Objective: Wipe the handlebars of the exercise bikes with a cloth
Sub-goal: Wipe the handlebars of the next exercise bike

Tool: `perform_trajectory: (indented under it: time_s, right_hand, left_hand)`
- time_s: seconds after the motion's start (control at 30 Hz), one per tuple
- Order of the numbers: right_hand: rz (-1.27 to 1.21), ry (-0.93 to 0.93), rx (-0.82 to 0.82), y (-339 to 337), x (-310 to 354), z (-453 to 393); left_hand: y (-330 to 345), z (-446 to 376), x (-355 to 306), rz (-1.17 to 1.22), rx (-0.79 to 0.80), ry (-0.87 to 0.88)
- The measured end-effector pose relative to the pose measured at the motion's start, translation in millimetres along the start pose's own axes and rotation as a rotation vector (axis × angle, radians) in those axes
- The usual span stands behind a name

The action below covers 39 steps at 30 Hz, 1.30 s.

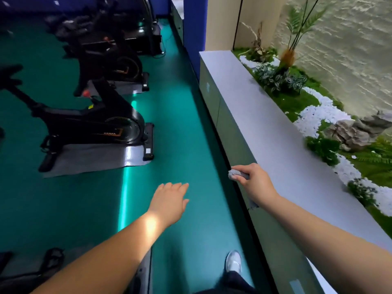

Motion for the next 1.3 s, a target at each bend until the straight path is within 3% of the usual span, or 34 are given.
perform_trajectory:
  time_s: [0.53, 0.83, 1.0, 1.2, 1.3]
  right_hand:
    - [-0.033, -0.348, 0.287, 105, 92, -280]
    - [-0.015, -0.482, 0.479, 208, 179, -352]
    - [0.017, -0.616, 0.566, 270, 246, -389]
    - [-0.117, -0.643, 0.623, 333, 330, -413]
    - [-0.165, -0.659, 0.725, 374, 366, -409]
  left_hand:
    - [-11, -161, 139, 0.016, -0.034, -0.505]
    - [3, -173, 243, 0.079, 0.010, -0.766]
    - [4, -189, 316, 0.026, 0.040, -0.828]
    - [-1, -181, 396, 0.044, 0.023, -0.955]
    - [0, -159, 426, 0.053, 0.039, -1.055]
Point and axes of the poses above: each hand's wrist, its own z-axis away from the middle knuckle, its own y-axis out of the palm, x = y × z, the point moved 10 cm from there along -z, towards the middle knuckle, and after that the axes turned 9 degrees about -x, right-handed, at the moved point
